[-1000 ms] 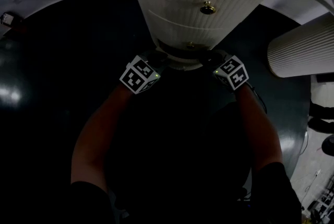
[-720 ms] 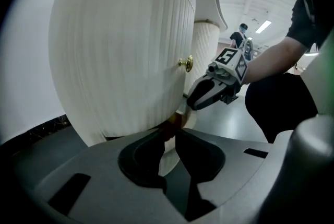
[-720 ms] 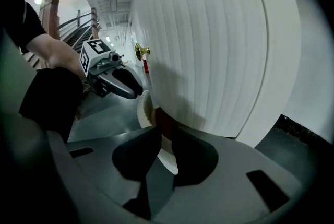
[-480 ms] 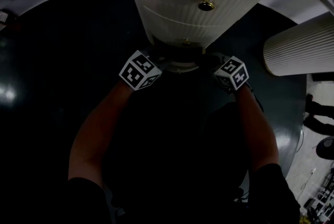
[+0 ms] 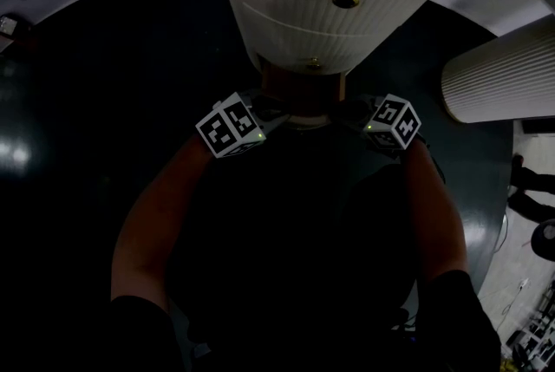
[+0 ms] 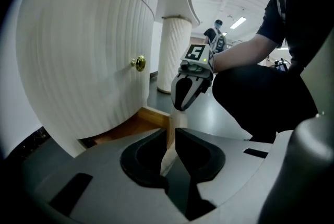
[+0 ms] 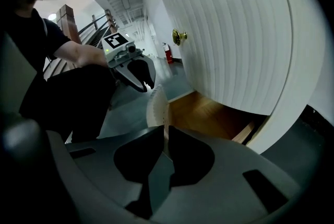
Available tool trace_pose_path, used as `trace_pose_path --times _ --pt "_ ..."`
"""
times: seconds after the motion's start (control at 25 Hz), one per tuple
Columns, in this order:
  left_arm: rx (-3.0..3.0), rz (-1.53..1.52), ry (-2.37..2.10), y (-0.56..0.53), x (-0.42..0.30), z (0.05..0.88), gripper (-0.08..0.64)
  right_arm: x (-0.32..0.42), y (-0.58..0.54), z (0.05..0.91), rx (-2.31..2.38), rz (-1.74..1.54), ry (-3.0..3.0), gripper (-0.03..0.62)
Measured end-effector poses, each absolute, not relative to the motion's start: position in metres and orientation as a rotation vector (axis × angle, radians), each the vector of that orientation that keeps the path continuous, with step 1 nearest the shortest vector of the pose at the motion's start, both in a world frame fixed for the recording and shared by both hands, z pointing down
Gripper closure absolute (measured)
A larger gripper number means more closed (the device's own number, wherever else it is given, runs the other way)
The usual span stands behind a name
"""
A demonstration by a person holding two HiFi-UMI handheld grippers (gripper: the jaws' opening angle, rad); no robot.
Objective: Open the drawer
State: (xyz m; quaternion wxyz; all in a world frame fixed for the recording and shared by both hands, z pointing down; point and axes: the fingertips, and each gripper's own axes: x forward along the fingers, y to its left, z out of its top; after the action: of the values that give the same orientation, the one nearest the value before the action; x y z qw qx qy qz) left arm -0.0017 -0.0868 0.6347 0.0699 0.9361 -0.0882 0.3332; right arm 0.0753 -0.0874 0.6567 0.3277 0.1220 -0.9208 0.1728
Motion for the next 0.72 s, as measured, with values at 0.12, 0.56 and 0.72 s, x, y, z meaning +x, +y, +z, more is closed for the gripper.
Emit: trace_pose_path --times 0.12,0.56,0.72 --pt "2.827 0.993 -0.272 -0.083 -0.002 0.630 0.499 0.073 -0.075 0.660 0.258 0.460 -2.389 0.559" --pt "2.845 0.863 -0.342 -0.091 -0.004 0.603 0.499 0.067 -0.017 0.663 -0.142 0.374 -2.277 0.565" --pt "2.866 0.899 -0.334 -0.090 -0.007 0.606 0.499 0.077 -0.045 0.660 0.067 0.371 -2.362 0.565"
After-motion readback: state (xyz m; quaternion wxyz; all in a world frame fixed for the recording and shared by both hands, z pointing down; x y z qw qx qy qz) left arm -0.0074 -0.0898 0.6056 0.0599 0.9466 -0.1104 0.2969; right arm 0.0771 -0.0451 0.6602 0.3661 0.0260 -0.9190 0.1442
